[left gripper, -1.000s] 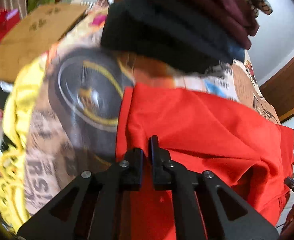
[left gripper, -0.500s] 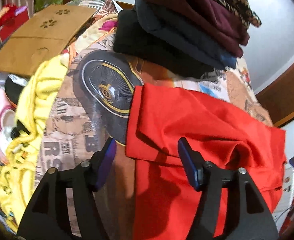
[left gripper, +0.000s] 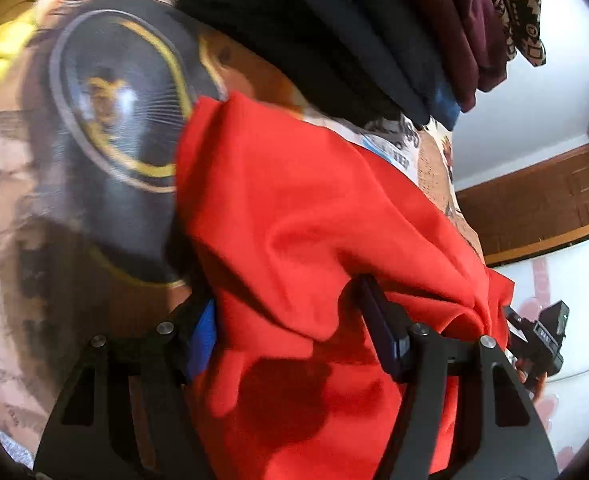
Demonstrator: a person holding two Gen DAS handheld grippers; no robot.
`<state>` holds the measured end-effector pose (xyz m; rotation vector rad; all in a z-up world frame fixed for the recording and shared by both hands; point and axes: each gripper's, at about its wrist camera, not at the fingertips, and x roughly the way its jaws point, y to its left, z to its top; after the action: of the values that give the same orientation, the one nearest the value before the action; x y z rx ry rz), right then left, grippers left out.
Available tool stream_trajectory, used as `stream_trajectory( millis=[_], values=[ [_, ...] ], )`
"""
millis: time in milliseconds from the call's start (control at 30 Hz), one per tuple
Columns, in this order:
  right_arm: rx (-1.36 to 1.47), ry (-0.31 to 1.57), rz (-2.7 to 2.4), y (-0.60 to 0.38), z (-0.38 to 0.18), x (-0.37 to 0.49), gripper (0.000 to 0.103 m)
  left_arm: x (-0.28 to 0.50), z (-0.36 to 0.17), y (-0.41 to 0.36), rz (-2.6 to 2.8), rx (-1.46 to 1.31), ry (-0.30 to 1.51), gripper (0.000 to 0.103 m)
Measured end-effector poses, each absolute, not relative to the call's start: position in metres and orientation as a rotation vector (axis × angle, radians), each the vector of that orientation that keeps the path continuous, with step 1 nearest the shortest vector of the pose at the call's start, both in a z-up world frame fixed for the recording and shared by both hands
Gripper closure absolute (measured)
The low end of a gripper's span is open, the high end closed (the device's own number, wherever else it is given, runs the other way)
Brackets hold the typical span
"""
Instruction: Fold large clothes
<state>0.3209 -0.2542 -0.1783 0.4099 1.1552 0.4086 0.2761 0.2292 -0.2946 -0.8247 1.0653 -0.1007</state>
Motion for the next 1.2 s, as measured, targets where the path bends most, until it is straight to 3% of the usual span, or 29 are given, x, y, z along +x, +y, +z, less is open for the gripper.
stream_trajectory(
  millis=[33,67,100,133,167,267,500,667,933,1100,1200],
  values=[
    [0.42,1.161,0.421,-0.253,-0.18,0.324,0.052,0.279,-0.294,0.228,-0.105,-0.826,1.065,0.04],
    [0.419,1.166,0.427,-0.252,-0.181,0.325,0.055,0.282,-0.294,0.226,-0.111,-0.826,1.072,0.051],
    [0.412,1.169,0.429,-0.25,-0.182,0.327,0.063,0.285,-0.295,0.225,-0.116,-0.824,1.081,0.064],
    [0.406,1.169,0.431,-0.248,-0.183,0.328,0.077,0.288,-0.295,0.223,-0.115,-0.818,1.088,0.07],
    [0.398,1.173,0.429,-0.247,-0.184,0.329,0.081,0.29,-0.294,0.221,-0.112,-0.806,1.088,0.08],
    [0.389,1.162,0.452,-0.245,-0.179,0.33,0.087,0.292,-0.279,0.219,-0.081,-0.737,1.072,0.086],
    [0.353,1.044,0.489,-0.233,-0.13,0.349,0.09,0.299,-0.197,0.22,-0.106,-0.607,0.915,0.087],
    [0.338,0.946,0.49,-0.22,-0.1,0.369,0.09,0.319,-0.165,0.21,-0.058,-0.463,0.86,0.087],
    [0.182,1.02,0.392,-0.196,-0.148,0.393,0.089,0.354,-0.232,0.22,0.054,-0.441,1.024,0.084],
    [0.117,1.098,0.322,-0.2,-0.18,0.401,0.084,0.355,-0.259,0.212,0.082,-0.361,1.08,0.07],
    [0.146,1.111,0.316,-0.207,-0.178,0.401,0.083,0.353,-0.256,0.209,0.098,-0.311,1.073,0.067]
  ],
)
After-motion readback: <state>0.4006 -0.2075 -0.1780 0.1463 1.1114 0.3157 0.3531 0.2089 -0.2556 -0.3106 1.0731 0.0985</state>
